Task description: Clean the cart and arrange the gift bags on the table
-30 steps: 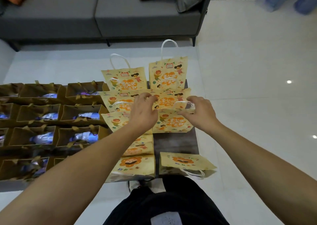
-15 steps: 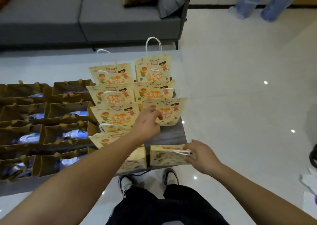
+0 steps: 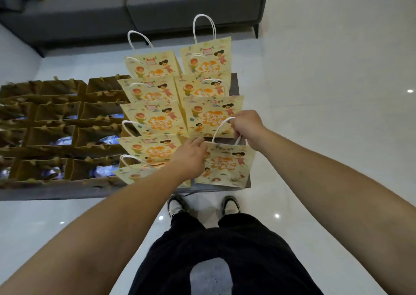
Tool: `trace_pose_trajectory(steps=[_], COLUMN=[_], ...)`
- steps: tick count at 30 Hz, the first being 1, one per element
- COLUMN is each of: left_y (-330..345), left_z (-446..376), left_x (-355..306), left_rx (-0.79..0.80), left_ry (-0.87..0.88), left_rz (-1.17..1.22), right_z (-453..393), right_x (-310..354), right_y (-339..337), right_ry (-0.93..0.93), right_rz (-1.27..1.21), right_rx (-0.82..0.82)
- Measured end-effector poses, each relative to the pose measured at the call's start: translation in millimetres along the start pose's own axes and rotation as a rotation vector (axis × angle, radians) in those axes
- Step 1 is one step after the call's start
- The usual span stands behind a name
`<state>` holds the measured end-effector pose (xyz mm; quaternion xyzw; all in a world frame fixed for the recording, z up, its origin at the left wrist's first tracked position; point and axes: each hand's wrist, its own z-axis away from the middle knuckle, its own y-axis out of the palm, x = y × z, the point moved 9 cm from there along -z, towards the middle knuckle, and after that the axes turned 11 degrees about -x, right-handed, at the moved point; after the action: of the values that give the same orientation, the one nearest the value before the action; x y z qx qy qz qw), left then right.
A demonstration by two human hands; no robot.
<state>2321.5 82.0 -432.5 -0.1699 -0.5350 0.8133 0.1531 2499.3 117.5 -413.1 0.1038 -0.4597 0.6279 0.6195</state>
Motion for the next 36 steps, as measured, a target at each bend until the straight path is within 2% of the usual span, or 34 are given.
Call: trace_pose_trajectory(steps=[5,8,11,16,27,36], left_y=[3,0,-5,-19,-16,-19], left_z=[-2,1,3,-6,-22,-27], left_x=[-1,-2,0,11,14,22], left_rx=[-0.016,-0.048,-0.079,-0.128,-0.051,0.028], left_ry=[-0.036,-0.057,-0.087,-0.118,-0.095,-0.093], left_rz=[-0.017,-0.021,0.026,0.105,0.157,0.19], right_z=[3,12,21,30,16,17], right_x=[1,15,28,47,65,57], right_y=[-1,13,23,28,39,27], right_ry=[0.014,-0.111,-0.17,-0.229,-0.381,-0.383], right_rz=[0.001,0.196,0.179,0.177,0.38,0.425], right_rx=[0.041,0.139,0.182,0.156,0.056,0.007])
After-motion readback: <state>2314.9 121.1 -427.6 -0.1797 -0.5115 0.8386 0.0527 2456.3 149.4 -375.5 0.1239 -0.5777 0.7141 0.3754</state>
